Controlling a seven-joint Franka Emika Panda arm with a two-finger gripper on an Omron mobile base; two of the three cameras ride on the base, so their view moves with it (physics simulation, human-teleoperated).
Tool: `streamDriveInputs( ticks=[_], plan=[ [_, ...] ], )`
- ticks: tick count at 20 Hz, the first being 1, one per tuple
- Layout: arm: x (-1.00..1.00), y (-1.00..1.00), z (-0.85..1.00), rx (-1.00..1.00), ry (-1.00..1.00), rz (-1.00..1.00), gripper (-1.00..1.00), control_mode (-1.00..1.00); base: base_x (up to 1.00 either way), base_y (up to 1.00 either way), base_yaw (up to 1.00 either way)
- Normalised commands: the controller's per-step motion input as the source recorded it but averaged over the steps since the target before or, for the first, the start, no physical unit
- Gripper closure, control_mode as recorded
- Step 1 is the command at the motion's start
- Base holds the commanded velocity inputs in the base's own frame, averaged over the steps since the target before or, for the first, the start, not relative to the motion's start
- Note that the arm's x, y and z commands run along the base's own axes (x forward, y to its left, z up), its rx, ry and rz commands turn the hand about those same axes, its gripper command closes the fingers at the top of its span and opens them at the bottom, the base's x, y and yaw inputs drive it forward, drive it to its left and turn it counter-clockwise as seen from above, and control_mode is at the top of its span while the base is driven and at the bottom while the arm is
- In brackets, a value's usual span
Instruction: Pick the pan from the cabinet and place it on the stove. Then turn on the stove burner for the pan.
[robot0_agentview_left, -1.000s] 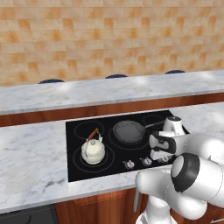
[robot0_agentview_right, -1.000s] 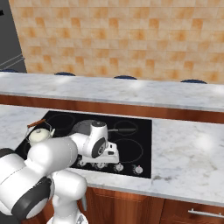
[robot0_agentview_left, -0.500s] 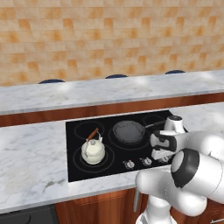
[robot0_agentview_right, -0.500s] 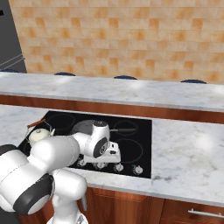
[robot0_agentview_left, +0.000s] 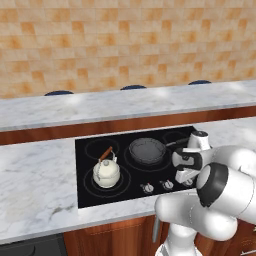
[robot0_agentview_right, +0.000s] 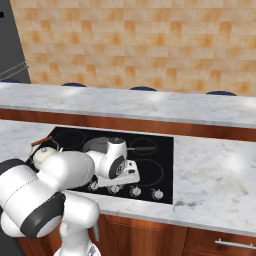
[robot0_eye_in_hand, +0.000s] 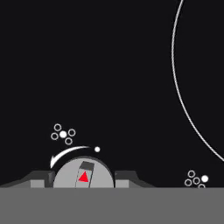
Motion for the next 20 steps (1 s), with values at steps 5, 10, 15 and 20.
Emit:
streamDriveInputs(
  ticks=[5, 10, 15, 20],
  plan=[
    [-0.23, 0.06, -0.31, -0.06, -0.07, 0.19, 1.00, -1.00, 0.00, 0.00, 0.00],
    [-0.47, 0.12, -0.29, -0.05, -0.17, 0.21, 1.00, -1.00, 0.00, 0.00, 0.00],
    [-0.48, 0.23, -0.34, -0.10, -0.14, 0.25, 1.00, -1.00, 0.00, 0.00, 0.00],
    [-0.30, 0.25, -0.37, -0.16, -0.02, 0.26, 1.00, -1.00, 0.00, 0.00, 0.00]
  ],
)
